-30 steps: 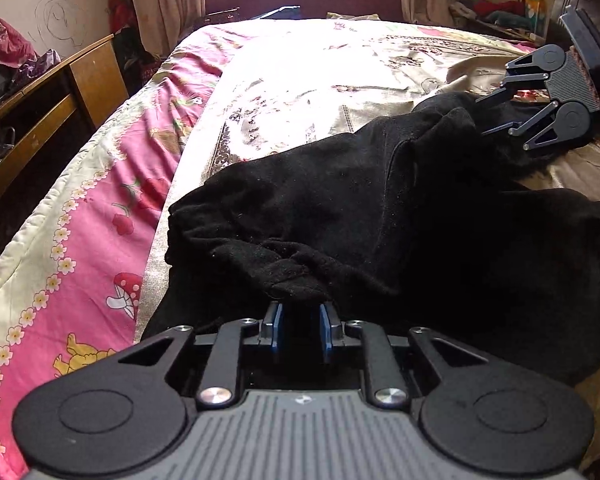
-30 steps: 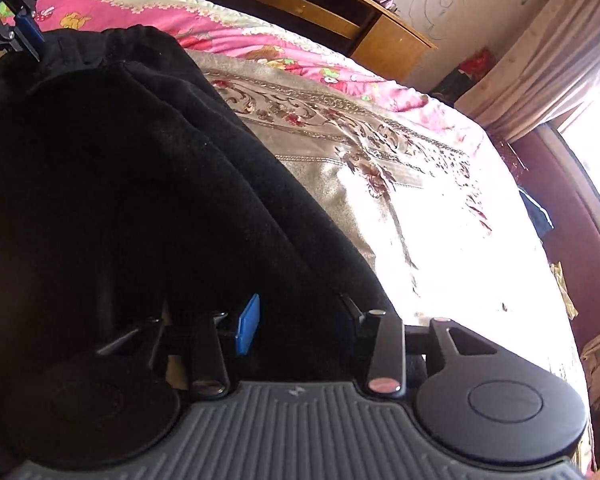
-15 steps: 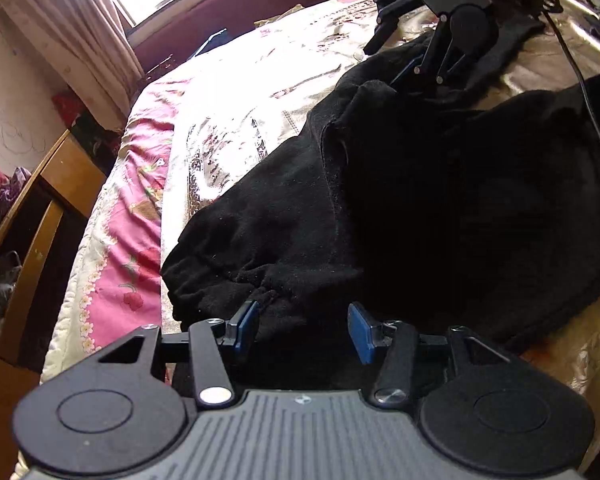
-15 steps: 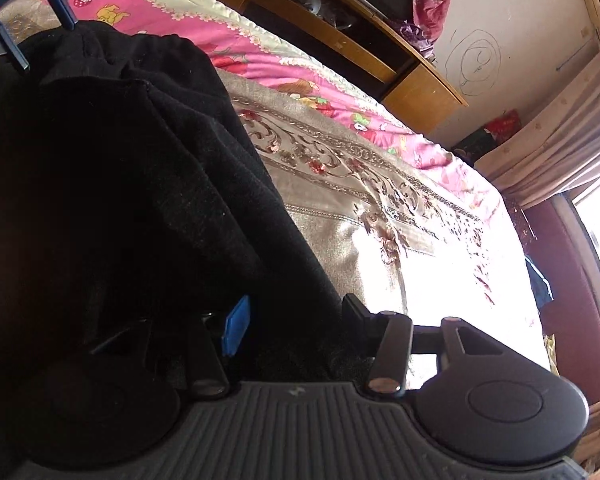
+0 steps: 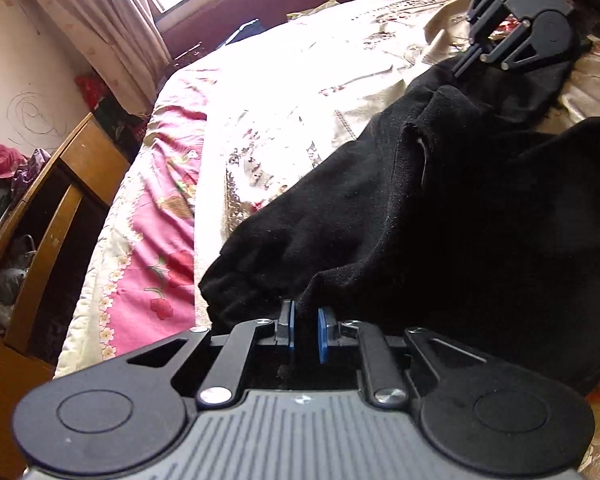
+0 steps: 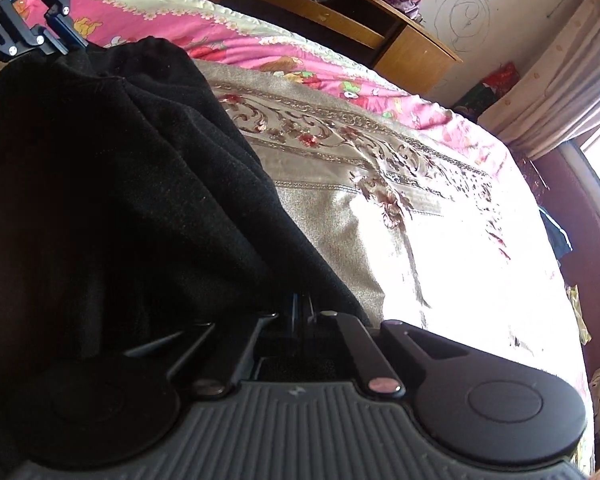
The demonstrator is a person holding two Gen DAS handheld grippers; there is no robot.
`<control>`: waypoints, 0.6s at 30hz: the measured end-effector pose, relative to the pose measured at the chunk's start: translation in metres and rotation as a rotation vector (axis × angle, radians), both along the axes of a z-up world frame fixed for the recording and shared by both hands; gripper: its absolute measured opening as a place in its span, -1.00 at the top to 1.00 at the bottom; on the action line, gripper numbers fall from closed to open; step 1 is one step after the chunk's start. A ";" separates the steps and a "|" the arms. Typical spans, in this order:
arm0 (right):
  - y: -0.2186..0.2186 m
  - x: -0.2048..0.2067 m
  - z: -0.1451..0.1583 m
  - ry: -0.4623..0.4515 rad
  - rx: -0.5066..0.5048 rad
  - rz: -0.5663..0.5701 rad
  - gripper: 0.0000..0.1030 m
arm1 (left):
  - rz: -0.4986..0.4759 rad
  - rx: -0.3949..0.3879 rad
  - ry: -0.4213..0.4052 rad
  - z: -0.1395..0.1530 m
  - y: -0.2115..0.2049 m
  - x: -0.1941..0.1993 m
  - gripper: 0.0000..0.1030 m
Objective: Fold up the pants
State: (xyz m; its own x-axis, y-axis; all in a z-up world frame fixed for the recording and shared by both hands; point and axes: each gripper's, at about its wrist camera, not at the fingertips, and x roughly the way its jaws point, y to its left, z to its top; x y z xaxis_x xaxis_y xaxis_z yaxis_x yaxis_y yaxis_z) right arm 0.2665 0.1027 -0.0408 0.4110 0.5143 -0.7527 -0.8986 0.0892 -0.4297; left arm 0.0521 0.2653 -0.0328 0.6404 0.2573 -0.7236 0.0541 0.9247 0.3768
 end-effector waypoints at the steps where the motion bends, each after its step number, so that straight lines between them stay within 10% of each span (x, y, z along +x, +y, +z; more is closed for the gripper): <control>1: -0.004 -0.004 0.006 0.010 0.002 0.001 1.00 | 0.011 0.007 -0.017 0.003 0.003 0.000 0.44; 6: -0.014 -0.030 0.024 -0.036 0.033 0.081 0.86 | 0.040 -0.008 -0.076 0.016 0.009 -0.002 0.46; 9: 0.000 -0.023 0.012 -0.012 0.013 0.112 -0.50 | 0.042 -0.009 -0.090 0.019 0.010 -0.001 0.47; 18: 0.021 0.003 -0.001 0.126 -0.003 0.101 -0.25 | 0.034 -0.029 -0.083 0.018 0.013 -0.005 0.48</control>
